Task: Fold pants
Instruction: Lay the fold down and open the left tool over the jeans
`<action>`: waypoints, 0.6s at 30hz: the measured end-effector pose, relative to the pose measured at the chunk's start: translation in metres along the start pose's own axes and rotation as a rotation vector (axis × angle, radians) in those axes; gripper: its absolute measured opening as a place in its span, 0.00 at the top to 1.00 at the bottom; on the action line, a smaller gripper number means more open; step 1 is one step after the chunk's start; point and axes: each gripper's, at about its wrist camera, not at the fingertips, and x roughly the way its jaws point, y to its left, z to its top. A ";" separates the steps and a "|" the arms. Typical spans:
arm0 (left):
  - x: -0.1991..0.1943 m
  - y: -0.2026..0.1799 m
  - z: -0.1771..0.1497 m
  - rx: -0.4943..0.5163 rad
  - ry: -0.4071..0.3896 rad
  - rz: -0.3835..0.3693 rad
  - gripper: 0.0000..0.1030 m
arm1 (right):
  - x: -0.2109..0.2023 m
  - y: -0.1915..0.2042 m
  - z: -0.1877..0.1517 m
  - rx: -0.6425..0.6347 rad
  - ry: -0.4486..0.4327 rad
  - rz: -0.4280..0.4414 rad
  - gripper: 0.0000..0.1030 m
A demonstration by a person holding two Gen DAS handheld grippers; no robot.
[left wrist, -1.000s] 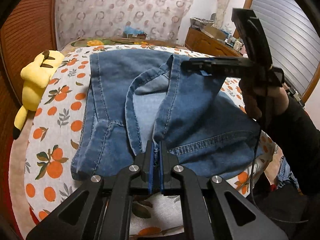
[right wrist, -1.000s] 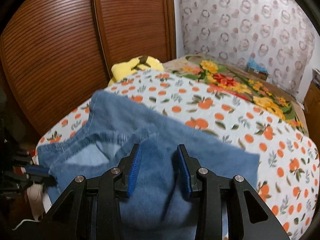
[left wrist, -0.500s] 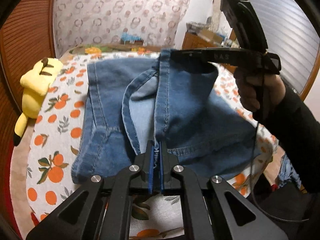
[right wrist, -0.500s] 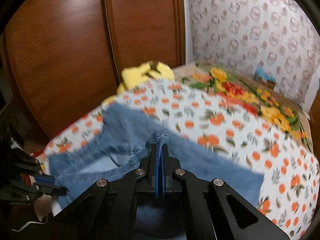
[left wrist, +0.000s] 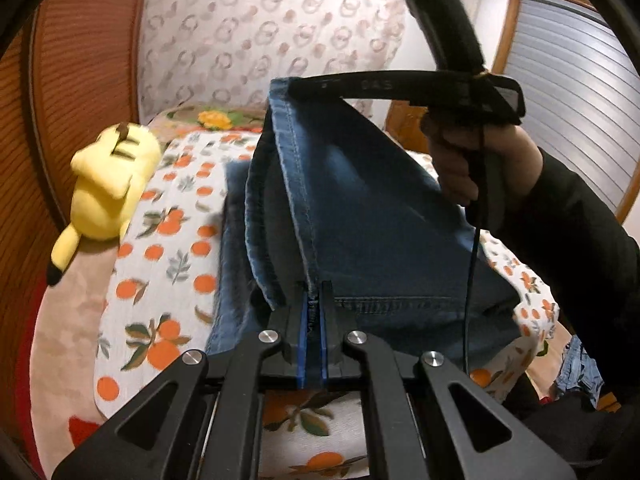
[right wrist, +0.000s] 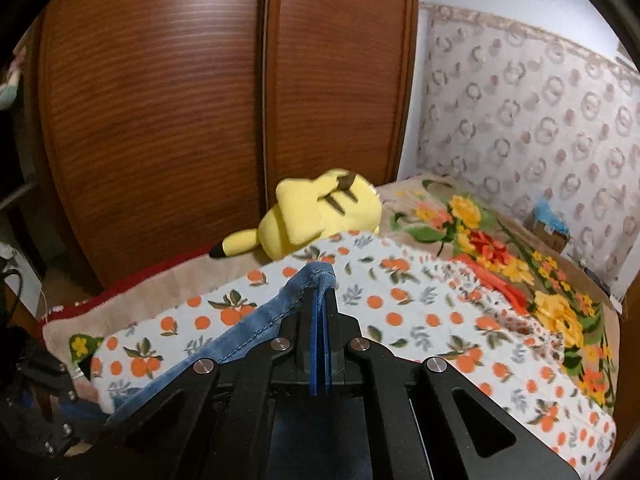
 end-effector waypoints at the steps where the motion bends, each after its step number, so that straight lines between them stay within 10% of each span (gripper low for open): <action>1: 0.004 0.003 -0.003 -0.011 0.012 0.002 0.95 | 0.010 0.002 -0.001 0.001 0.022 -0.004 0.98; 9: 0.016 0.009 -0.013 -0.037 0.059 -0.006 0.93 | 0.015 -0.001 -0.007 0.083 0.045 0.002 0.50; 18: 0.013 0.006 0.006 0.001 0.016 0.067 0.49 | -0.070 -0.049 -0.040 0.141 -0.010 -0.124 0.48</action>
